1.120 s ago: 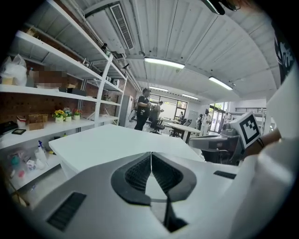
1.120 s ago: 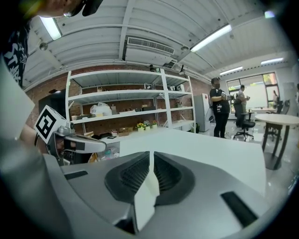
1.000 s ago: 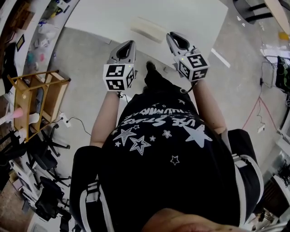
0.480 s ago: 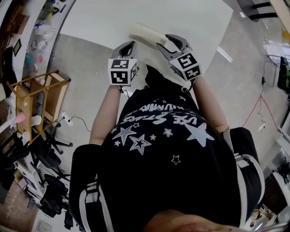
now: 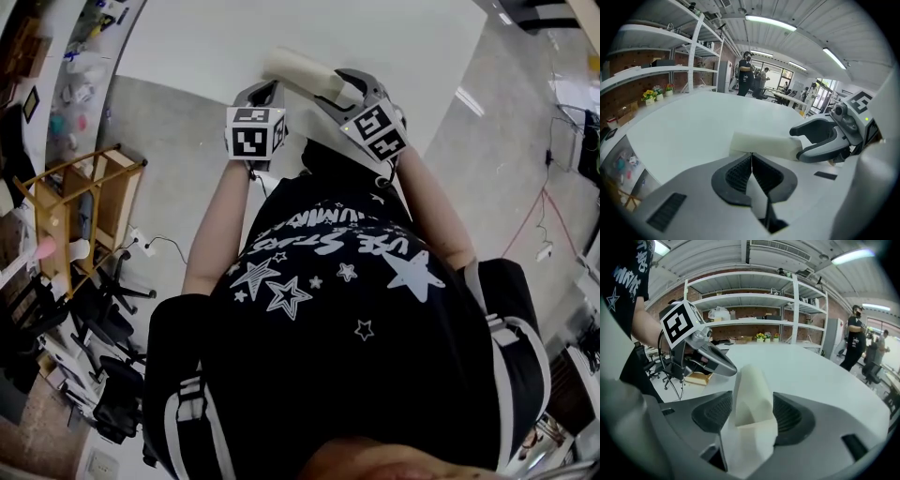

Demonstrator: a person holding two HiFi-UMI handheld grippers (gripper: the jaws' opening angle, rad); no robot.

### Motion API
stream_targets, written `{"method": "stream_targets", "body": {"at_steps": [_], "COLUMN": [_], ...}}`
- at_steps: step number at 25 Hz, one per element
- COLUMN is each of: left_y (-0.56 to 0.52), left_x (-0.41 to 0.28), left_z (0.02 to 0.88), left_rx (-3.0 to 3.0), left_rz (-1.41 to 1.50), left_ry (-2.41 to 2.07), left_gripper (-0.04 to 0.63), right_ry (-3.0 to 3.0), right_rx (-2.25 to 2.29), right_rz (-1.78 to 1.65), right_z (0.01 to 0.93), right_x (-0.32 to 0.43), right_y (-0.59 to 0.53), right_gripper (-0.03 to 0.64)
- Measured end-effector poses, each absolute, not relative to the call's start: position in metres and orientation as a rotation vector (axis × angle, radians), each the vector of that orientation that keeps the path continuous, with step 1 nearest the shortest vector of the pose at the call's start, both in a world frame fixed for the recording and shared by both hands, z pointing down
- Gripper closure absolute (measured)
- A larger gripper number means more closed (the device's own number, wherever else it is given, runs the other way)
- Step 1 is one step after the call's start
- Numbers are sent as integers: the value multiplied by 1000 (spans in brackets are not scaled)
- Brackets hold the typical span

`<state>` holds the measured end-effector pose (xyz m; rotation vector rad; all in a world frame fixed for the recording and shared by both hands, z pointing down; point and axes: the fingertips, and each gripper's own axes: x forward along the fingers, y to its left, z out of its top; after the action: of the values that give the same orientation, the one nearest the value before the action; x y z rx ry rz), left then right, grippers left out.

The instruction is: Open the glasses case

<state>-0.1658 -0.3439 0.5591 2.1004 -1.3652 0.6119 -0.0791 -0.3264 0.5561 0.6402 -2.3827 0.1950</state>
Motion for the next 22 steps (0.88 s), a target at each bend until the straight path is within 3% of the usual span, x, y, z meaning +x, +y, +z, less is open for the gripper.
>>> {"method": "stream_targets", "body": {"at_steps": [22], "left_y": [-354], "left_x": [-160], "left_z": [573], "left_rx": [2041], "left_rz": [626], "left_ry": [-1282], "left_gripper": [581], "right_ry": [-2217], "right_rx": [519], "right_rz": [-106], "right_z": [575], "right_x": [-86], "right_y": [-328], "right_gripper": [350]}}
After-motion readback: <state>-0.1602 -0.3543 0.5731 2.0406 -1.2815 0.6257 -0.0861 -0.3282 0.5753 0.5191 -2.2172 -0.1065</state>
